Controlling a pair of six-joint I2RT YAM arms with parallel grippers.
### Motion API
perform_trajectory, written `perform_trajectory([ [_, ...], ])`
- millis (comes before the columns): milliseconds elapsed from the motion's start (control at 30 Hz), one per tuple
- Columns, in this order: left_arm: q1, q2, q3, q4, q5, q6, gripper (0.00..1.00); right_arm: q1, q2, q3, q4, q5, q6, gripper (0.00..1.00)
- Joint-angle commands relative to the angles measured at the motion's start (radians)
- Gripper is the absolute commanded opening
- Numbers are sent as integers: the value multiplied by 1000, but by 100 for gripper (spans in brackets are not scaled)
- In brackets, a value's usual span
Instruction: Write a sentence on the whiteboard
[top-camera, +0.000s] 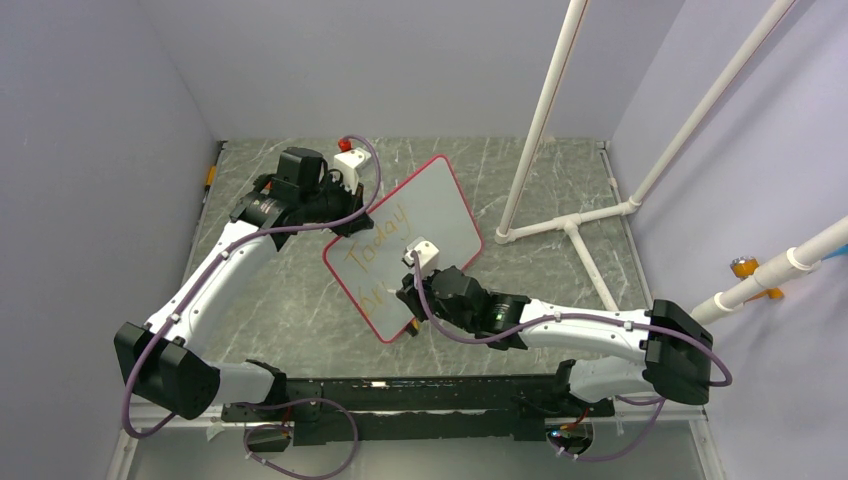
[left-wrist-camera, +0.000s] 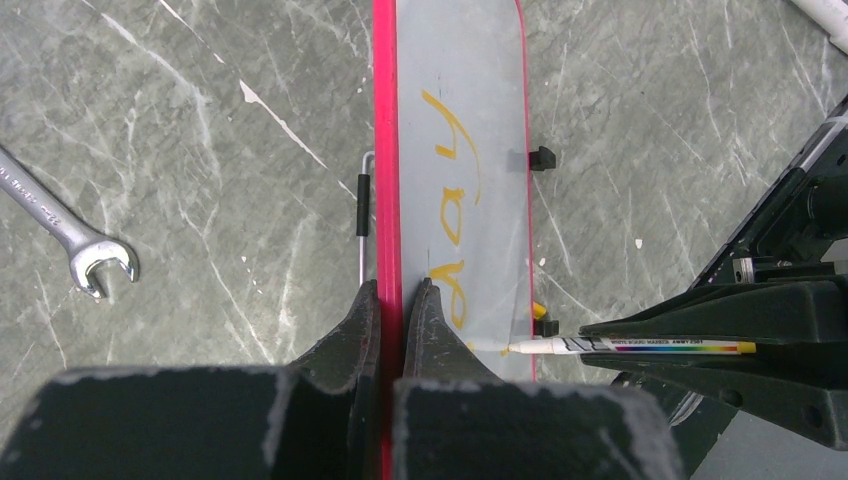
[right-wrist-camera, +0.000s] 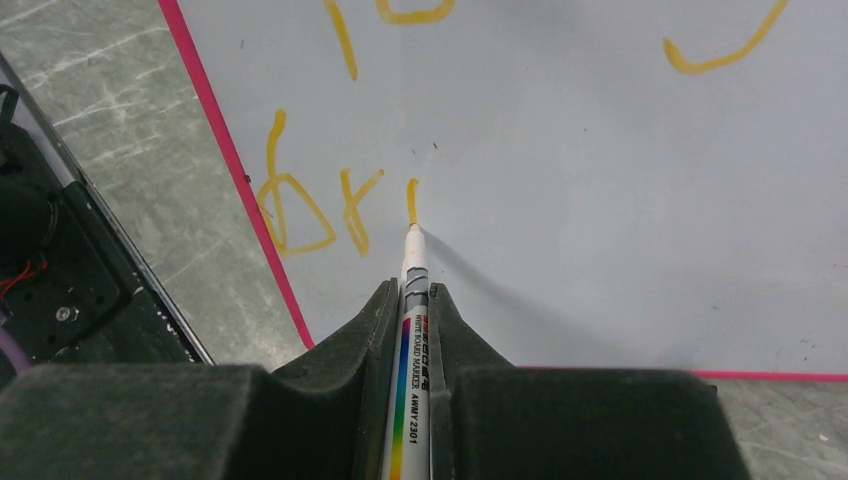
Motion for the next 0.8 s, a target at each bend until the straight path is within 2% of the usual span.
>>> perform_trajectory([
  [0, 0, 9, -21, -50, -182, 106, 0, 1, -14, 0, 0, 0, 18, 0],
  [400, 0, 12, -20, -52, -184, 106, 0, 9, -83, 51, -20, -13, -13, 0],
  [767, 0, 8, -21, -52, -185, 107, 0, 9, 11, 151, 26, -21, -41, 0],
])
